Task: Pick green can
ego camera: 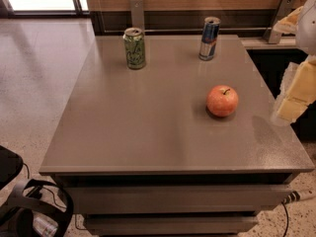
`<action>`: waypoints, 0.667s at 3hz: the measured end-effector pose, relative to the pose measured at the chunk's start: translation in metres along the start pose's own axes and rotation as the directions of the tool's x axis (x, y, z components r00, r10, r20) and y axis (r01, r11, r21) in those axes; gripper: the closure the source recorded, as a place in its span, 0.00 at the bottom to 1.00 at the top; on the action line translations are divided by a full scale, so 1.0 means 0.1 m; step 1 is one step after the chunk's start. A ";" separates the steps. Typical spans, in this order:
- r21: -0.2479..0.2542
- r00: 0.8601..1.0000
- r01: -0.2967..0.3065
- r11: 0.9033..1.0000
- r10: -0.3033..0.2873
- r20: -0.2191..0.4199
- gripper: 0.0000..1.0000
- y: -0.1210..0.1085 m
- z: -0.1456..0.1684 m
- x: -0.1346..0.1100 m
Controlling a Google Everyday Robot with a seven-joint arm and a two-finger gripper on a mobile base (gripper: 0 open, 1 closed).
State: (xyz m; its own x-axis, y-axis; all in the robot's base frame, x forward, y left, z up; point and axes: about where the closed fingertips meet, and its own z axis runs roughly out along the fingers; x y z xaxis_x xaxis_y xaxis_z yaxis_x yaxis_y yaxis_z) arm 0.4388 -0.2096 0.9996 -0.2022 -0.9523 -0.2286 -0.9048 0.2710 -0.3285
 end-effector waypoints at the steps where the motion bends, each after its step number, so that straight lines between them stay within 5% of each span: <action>1: 0.007 1.000 0.000 1.000 0.000 0.007 0.00 -0.02 0.00 -0.01; 2: 0.062 0.987 -0.088 0.994 0.079 0.143 0.00 -0.35 0.16 -0.16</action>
Offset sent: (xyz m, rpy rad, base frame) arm 0.1076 0.0140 0.0119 0.3687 -0.2465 -0.1164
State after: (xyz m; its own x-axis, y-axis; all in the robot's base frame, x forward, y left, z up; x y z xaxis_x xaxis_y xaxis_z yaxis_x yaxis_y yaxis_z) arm 0.4795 -0.2012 1.0000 -0.2169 -0.8981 -0.3826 -0.8585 0.3621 -0.3631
